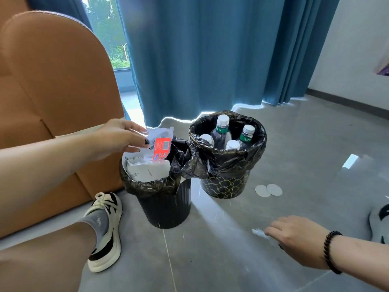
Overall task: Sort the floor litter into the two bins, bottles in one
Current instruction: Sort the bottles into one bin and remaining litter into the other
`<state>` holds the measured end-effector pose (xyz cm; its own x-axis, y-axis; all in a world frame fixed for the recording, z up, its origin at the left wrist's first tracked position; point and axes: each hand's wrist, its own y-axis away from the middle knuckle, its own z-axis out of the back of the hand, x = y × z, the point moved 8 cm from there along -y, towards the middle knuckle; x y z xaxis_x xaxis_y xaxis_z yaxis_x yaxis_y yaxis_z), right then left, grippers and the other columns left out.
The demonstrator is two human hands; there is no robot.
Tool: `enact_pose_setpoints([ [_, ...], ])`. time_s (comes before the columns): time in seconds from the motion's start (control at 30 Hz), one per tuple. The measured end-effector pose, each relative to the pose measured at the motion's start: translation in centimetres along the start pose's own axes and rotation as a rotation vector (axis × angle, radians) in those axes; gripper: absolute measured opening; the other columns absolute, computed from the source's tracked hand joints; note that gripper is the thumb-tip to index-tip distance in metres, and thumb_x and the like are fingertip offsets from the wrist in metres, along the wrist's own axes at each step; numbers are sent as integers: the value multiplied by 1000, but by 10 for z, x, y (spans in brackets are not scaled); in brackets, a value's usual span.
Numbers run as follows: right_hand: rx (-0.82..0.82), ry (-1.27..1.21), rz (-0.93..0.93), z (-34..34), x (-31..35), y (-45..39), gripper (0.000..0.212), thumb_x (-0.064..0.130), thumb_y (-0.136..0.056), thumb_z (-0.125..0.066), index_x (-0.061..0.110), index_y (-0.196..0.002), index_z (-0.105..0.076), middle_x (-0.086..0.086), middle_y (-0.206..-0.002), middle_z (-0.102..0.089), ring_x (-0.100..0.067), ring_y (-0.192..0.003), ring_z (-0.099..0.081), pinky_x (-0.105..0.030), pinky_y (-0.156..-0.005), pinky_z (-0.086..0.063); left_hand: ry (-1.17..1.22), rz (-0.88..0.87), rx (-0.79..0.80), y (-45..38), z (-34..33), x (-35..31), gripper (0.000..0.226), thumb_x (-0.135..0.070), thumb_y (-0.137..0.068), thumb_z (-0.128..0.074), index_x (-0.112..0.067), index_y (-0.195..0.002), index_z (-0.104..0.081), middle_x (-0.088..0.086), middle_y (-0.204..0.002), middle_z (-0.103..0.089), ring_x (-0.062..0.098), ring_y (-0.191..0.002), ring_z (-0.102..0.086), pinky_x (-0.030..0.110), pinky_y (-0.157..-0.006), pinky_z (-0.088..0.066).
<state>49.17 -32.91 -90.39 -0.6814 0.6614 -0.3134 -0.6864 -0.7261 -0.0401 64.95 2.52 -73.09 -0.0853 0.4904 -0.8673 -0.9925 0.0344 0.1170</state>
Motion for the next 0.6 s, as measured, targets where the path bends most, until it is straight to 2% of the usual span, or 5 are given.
enact_pose_setpoints([
  [0.2,1,-15,-3,-2,-2,3,33,26,-45,-73,32,-74,-59,17,-67,-54,-6,-55,-55,-18,-44,-41,-103,-5,-173,-12,8,7,19,-10,-82,-73,-21,-93,-63,8,-104,-68,22,-100,-63,37,-89,-53],
  [0.37,-13,-25,-8,-1,-5,4,34,26,-46,-72,33,-77,-59,17,-69,-56,-6,-57,-56,-16,-45,-42,-155,-43,-250,-14,4,7,29,-7,-82,-71,-13,-109,-63,0,-90,-66,23,-94,-62,39,-88,-52],
  [0.5,-33,-37,-28,0,-8,3,34,26,-47,-72,33,-78,-60,17,-69,-56,-5,-56,-57,-16,-45,-43,-159,-107,-399,-13,9,-2,27,-5,-85,-59,-14,-111,-58,-3,-92,-69,23,-94,-64,33,-72,-50],
  [0.57,-37,-46,-37,-2,-11,2,35,25,-48,-72,32,-80,-59,17,-69,-56,-6,-56,-56,-16,-45,-44,-168,-193,-352,-12,4,-9,30,3,-84,-52,-15,-107,-56,-2,-96,-68,21,-96,-63,32,-67,-49],
  [0.6,-41,-51,-40,-2,-12,2,35,24,-49,-72,32,-81,-58,17,-70,-56,-6,-57,-56,-17,-45,-44,-237,-266,-254,-12,-3,-14,35,8,-82,-50,-18,-105,-56,-1,-101,-66,20,-99,-62,32,-70,-50],
])
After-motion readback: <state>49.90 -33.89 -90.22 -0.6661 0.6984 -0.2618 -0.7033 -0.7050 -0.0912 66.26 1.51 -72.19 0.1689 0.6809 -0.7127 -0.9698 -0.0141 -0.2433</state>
